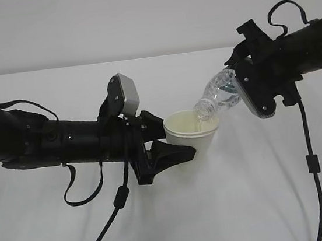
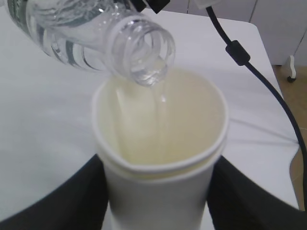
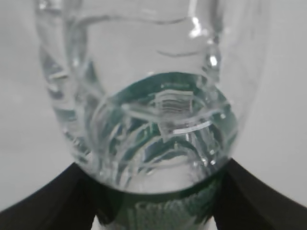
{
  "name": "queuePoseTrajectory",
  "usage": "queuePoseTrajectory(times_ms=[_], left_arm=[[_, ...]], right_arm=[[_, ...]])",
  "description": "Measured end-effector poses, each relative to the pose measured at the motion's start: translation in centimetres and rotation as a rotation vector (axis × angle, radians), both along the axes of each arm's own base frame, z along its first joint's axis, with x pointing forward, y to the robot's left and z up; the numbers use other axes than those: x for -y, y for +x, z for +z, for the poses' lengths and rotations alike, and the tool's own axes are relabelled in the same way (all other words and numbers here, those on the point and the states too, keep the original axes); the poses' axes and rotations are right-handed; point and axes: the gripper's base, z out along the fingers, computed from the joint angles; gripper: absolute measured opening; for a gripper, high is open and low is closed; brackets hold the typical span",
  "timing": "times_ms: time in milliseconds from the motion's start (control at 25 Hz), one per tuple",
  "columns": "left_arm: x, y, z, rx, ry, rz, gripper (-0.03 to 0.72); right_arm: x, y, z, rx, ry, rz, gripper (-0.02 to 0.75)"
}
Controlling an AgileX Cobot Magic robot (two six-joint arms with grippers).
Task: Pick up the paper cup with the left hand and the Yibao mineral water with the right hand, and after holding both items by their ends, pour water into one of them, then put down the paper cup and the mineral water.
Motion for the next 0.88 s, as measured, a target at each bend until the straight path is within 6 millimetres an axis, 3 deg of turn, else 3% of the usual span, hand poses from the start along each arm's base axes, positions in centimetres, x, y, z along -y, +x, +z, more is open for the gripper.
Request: queuePoseTrajectory(times_ms=[880], left_arm=[[0.0, 0.0, 0.0, -0.001, 0.0, 0.004, 0.382]], right_arm=[[0.0, 0.2, 1.2, 0.042, -0.01, 0.012, 0.489]])
